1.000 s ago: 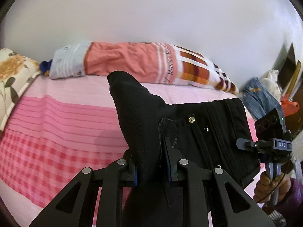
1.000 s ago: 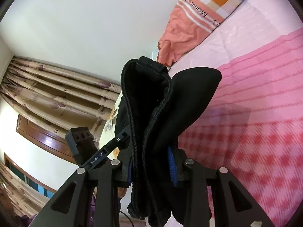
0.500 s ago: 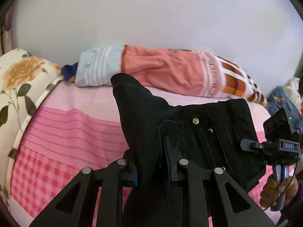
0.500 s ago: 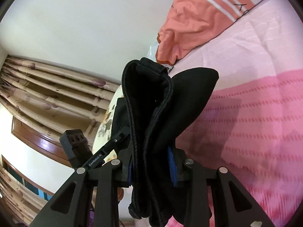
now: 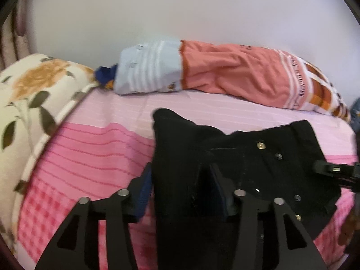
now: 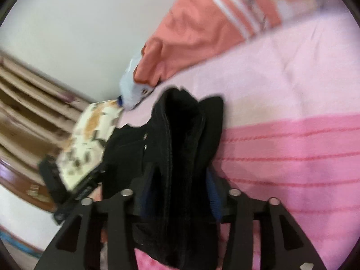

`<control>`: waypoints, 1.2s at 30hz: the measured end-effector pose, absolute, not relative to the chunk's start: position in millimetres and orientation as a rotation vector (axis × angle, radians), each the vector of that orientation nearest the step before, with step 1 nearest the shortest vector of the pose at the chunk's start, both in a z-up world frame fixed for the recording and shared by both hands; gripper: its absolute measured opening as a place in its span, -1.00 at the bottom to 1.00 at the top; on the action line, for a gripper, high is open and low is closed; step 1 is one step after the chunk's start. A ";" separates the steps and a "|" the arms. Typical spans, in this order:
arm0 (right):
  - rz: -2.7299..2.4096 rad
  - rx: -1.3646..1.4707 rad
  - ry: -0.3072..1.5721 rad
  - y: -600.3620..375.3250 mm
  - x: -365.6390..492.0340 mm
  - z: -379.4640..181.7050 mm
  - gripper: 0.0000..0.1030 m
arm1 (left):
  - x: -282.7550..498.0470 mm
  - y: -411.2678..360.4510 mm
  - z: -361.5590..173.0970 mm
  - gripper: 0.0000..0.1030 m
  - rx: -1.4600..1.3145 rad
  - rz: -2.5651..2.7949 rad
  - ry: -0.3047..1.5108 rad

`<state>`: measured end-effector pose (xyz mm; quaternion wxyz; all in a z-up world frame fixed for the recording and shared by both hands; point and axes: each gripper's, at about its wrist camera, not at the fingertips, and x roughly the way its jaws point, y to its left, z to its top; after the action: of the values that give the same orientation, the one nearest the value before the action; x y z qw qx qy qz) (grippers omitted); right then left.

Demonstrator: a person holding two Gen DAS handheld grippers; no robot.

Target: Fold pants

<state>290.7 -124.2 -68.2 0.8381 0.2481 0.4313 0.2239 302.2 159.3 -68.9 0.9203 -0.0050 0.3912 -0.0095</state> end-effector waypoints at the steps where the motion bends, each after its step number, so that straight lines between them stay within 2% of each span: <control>1: 0.466 0.455 0.872 -118.5 279.6 -54.9 0.00 | 297.2 160.0 -64.0 0.39 0.005 0.027 0.785; 2: 0.458 0.358 0.818 -107.9 264.4 -37.1 0.30 | 289.8 160.7 -56.7 0.42 0.009 0.041 0.751; 3: 0.448 0.292 0.776 -100.1 252.0 -24.1 0.69 | 283.2 161.4 -50.1 0.48 0.006 0.038 0.718; 5: 0.428 0.189 0.656 -83.4 218.7 3.8 0.95 | 266.0 159.0 -32.0 0.76 0.004 0.043 0.650; 6: 0.422 0.172 0.630 -79.5 211.8 11.2 0.96 | 255.3 155.8 -20.0 0.93 0.006 0.054 0.617; 10: 0.338 0.124 0.602 -74.2 185.4 33.9 0.98 | 217.3 146.4 18.8 0.99 -0.025 0.030 0.500; 19: 0.345 0.314 0.565 -114.0 142.7 73.9 0.99 | 140.0 114.7 109.0 1.00 -0.007 0.082 0.305; 24: 0.321 0.291 0.507 -121.7 117.1 98.8 0.99 | 97.4 107.4 150.6 1.00 -0.092 0.147 0.167; 28: 0.317 0.234 0.464 -115.5 98.0 114.1 0.99 | 91.7 117.0 162.2 1.00 -0.211 0.067 0.237; 36: 0.338 0.203 0.475 -102.2 85.4 118.3 0.99 | 80.9 121.4 148.2 1.00 -0.203 0.030 0.288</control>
<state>85.4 -102.2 118.3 0.9527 0.0999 0.2338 0.1665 80.9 121.4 148.2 0.9844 -0.1009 0.1430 0.0148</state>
